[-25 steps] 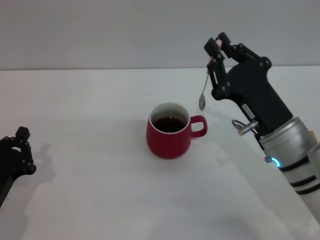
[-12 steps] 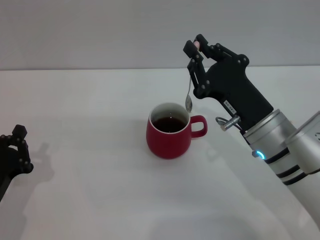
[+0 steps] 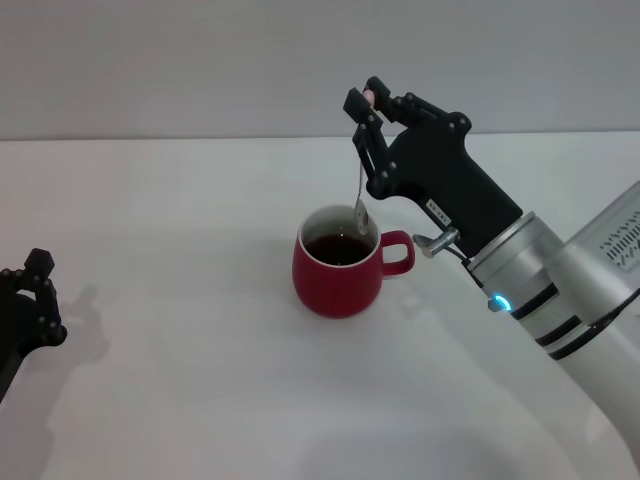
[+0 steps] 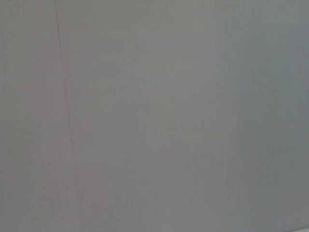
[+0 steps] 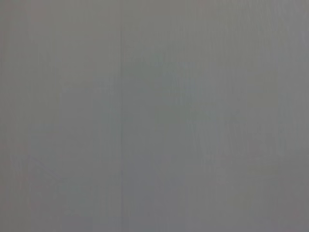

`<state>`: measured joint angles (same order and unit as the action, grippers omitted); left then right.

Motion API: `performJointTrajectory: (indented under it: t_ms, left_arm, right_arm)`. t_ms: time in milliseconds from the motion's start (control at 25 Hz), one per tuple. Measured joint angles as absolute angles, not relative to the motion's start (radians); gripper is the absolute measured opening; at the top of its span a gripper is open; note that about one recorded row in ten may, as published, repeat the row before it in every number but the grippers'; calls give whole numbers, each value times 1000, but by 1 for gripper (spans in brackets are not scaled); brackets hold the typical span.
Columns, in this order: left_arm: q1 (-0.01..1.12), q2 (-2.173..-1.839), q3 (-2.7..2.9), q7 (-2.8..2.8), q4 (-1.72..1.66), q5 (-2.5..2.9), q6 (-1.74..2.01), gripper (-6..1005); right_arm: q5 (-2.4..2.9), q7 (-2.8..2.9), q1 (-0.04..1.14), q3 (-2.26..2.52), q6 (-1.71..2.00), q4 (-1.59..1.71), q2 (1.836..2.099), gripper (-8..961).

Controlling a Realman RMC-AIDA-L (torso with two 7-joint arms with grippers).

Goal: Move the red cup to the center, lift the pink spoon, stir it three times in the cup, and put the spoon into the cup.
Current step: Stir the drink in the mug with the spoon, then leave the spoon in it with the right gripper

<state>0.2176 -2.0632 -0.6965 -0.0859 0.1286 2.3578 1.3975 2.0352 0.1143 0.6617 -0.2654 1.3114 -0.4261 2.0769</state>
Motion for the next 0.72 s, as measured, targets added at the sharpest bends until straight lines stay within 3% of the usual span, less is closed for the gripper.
performJointTrajectory:
  t_ms: [720]
  left_arm:
    - [215,-2065,-689,-86,130,2364,1397,-2]
  right_arm:
    - [2079,153,716,-262,1179,-421,2079,34]
